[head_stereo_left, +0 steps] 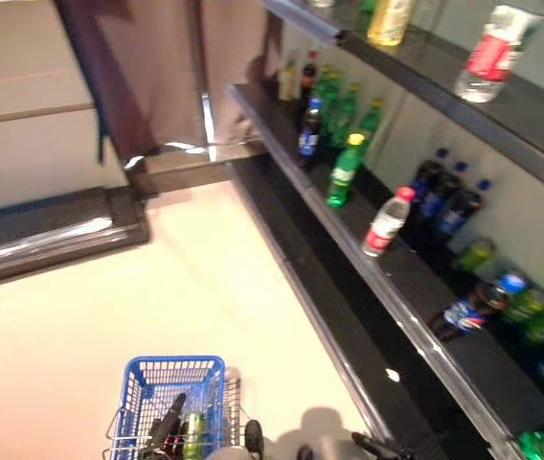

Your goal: Pick up the drink and place into the basket.

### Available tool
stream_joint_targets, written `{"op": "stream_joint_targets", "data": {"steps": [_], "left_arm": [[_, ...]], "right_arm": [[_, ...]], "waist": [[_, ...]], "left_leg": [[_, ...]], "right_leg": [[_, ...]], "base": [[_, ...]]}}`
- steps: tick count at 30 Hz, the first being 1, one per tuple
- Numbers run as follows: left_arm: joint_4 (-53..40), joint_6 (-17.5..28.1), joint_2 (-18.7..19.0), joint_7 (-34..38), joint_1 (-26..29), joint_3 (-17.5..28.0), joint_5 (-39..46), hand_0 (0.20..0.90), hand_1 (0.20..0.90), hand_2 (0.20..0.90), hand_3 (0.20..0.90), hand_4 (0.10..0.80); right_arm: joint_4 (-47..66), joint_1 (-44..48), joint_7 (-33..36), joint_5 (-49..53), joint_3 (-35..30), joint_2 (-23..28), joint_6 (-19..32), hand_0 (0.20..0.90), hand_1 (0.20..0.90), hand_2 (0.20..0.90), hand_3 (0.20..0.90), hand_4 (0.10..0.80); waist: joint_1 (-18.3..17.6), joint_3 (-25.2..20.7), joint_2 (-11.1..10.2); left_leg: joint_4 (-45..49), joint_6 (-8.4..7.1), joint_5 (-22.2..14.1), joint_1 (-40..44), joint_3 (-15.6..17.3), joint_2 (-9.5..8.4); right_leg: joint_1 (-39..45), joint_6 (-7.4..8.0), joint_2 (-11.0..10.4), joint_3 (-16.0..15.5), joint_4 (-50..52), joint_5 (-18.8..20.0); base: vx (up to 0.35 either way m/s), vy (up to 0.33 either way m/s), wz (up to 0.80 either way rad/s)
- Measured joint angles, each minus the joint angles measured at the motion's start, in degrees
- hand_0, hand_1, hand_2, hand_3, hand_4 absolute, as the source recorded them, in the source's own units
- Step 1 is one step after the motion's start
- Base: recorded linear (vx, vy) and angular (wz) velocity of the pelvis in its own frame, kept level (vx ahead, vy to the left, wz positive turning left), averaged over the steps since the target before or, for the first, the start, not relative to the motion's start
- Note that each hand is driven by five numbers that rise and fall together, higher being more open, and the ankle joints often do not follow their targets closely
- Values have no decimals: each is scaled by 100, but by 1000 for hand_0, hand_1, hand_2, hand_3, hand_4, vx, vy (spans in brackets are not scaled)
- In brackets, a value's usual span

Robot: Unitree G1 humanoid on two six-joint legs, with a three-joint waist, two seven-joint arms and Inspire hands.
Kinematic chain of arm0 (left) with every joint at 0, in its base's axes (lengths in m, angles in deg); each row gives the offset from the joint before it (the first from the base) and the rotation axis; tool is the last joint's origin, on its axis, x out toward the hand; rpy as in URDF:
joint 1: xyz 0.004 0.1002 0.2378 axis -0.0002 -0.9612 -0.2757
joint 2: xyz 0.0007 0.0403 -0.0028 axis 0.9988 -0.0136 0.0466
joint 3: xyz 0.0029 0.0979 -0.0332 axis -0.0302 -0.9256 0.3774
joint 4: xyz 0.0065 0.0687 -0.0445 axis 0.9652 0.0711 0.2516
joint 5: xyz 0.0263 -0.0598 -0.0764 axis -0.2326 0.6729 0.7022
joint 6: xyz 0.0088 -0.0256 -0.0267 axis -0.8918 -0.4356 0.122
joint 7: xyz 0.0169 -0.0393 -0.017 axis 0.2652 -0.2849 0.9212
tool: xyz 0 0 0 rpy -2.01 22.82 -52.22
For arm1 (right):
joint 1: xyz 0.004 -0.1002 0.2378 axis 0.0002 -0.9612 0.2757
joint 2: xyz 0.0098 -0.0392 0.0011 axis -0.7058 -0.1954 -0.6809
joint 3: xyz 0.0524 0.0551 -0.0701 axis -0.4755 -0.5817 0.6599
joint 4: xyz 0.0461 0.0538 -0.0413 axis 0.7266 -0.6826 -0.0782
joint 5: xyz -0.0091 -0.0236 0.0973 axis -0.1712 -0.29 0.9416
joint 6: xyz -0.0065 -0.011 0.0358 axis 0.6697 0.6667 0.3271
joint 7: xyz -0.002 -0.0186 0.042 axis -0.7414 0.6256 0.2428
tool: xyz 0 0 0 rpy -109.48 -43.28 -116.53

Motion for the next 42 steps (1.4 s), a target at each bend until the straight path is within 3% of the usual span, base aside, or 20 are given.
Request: {"op": "stream_joint_targets", "data": {"steps": [2, 3, 4, 8, 11, 12, 13, 15, 16, 19, 21, 25, 28, 30, 32, 34, 37, 39, 41, 42], "left_arm": [[26, 4, -1, -35, -44, -70, -3, 300, 300, 300, 200, 100], [87, 10, 5, -141, -41, -40, -43, 300, 300, 300, 200, 100], [175, 9, -57, -252, -6, -28, -105, 300, 300, 300, 200, 100], [333, 47, -159, -308, -121, -27, -108, 300, 300, 300, 200, 100], [399, 42, -199, -295, -251, -31, -105, 300, 300, 300, 200, 100], [401, 56, -202, -294, -370, -47, -104, 300, 300, 300, 200, 100], [476, 63, -146, -295, -318, -41, -106, 300, 300, 300, 200, 100], [598, 238, -80, -331, -134, 142, -77, 300, 300, 300, 200, 100], [591, 297, -72, -374, -37, 169, -73, 300, 300, 300, 200, 100], [264, 353, -91, -568, 115, 149, 88, 300, 300, 300, 200, 100], [259, 352, -54, -574, 20, 166, 139, 300, 300, 300, 200, 100], [270, 327, -42, -768, 62, 175, 110, 300, 300, 300, 200, 100], [283, 412, -117, -923, 127, 390, 4, 300, 300, 300, 200, 100], [302, 388, -151, -910, 135, 409, -38, 300, 300, 300, 200, 100], [361, 251, -132, -866, 177, 378, -243, 300, 300, 300, 200, 100], [408, -37, 99, -710, 347, 307, -708, 300, 300, 300, 200, 100], [268, -247, 298, -707, 275, -362, -1026, 300, 300, 300, 200, 100], [77, -328, 358, -702, 213, -519, -989, 300, 300, 300, 200, 100], [59, -338, 347, -662, 153, -513, -975, 300, 300, 300, 200, 100], [42, -345, 332, -657, 112, -516, -976, 300, 300, 300, 200, 100]], "right_arm": [[-56, -13, -10, -12, -122, -19, -6, 900, 900, 900, 900, 800], [-162, -29, -15, -24, -187, -45, -29, 900, 900, 900, 900, 800], [-361, -27, 7, -60, -232, 17, -91, 900, 900, 900, 900, 800], [-651, -245, 11, -127, -221, 46, -285, 900, 900, 900, 900, 800], [-747, -596, 60, -114, -213, 50, -367, 900, 900, 900, 900, 800], [-742, -699, 82, -117, -208, 51, -381, 900, 900, 900, 900, 800], [-724, -758, 85, -121, -202, -1, -352, 900, 900, 900, 900, 800], [-671, -752, 95, -213, -111, -32, -297, 900, 900, 900, 900, 800], [-629, -728, 103, -244, -10, 17, -219, 900, 900, 900, 900, 800], [-605, -284, 143, -216, 292, 238, -64, 900, 900, 900, 900, 800], [-383, -24, 178, -215, 325, 303, 14, 900, 900, 900, 900, 800], [-398, 310, 189, -218, 246, 324, 22, 900, 900, 900, 900, 800], [-708, 311, 168, -193, 19, 259, -119, 900, 900, 900, 900, 800], [-856, 180, 171, -224, -24, 303, -169, 900, 900, 900, 900, 800], [-887, 24, 210, -326, -19, 261, -173, 900, 900, 900, 900, 800], [-744, -290, 318, -596, 31, -1, -118, 900, 900, 900, 900, 800], [-257, -381, 510, -697, 221, 83, 118, 900, 900, 900, 900, 800], [102, -290, 616, -693, 504, 147, 221, 900, 900, 900, 900, 800], [270, -260, 627, -697, 609, 178, 269, 900, 900, 900, 900, 800], [276, -273, 621, -694, 677, 160, 272, 900, 900, 900, 900, 800]], "waist": [[-70, -22, -33], [-196, -60, -154], [-201, 16, -132], [-184, -37, 34], [-420, -277, 200], [-456, -382, 225], [-549, -374, 166], [-537, -446, 49], [-375, -405, 15], [72, -222, 12], [246, -192, -65], [312, -70, 91], [494, 25, 91], [467, 52, 188], [399, 159, 211], [196, 169, -23], [81, 196, 35], [13, 220, 70], [15, 213, 3], [-3, 207, -27]], "left_leg": [[-189, 1, -10, 174, -197, -110], [292, 31, -260, 115, -568, -350], [845, 228, -616, 85, -661, -398], [694, 213, -923, 610, -695, -354], [1194, 85, -1547, 677, -1061, -232], [1450, -214, -1775, 860, -894, -52], [2233, -581, -1937, 633, -918, -41], [3919, -1335, -1543, -57, -687, 16], [4702, -1458, -1310, -519, -628, 90], [4668, -1224, -1166, -1294, -615, 302], [2572, -1095, -1019, -1118, -679, 551], [193, -1315, -144, -915, -1205, 1204], [191, -1355, 37, -818, -1609, 1307], [296, -1330, 41, -625, -1525, 1342], [427, -1258, 447, -428, -1148, 1217], [499, -885, 241, -188, -876, 721], [245, -602, 28, 310, -541, 518], [8, -471, -51, 545, -225, 531], [-118, -453, -53, 687, 333, 529], [-114, -405, -85, 724, 552, 529]], "right_leg": [[-140, 60, 69, 55, -292, 408], [-196, 136, -163, 15, -486, 906], [-282, 165, -240, -136, -136, 1140], [-633, 149, -218, -306, -343, 1227], [-475, 8, -42, -313, -245, 1221], [-243, -151, 69, -468, -166, 1108], [71, -786, 116, -487, -358, 1077], [455, -848, 102, -564, -662, 1036], [655, -897, 136, -477, -833, 1033], [1079, -956, 323, -62, -1209, 1018], [1324, -890, 455, 383, -1401, 926], [1671, -935, 772, 702, -1631, 876], [1927, -749, 697, 1452, -1584, 589], [2081, -504, 488, 1449, -1373, 243], [2072, -200, 222, 1172, -842, -275], [1868, 113, -377, 584, 212, -576], [712, 246, -716, 307, 2338, -434], [225, 310, -721, -308, 1954, -488], [-22, 143, -814, -1196, 1371, -340], [-72, 162, -796, -1345, 1143, -218]], "base": [[595, 89, 125], [455, 51, 123], [595, 70, 88], [502, 38, 23], [528, -65, 57], [549, -159, 59], [517, -159, 45], [298, -84, 26], [321, -6, -38], [409, 141, -62], [528, 339, -86], [545, 349, -62], [494, 439, -91], [498, 491, -86], [387, 408, -51], [293, 397, -7], [199, 216, -55], [207, 121, -66], [104, 39, -64], [44, -51, -35]]}}
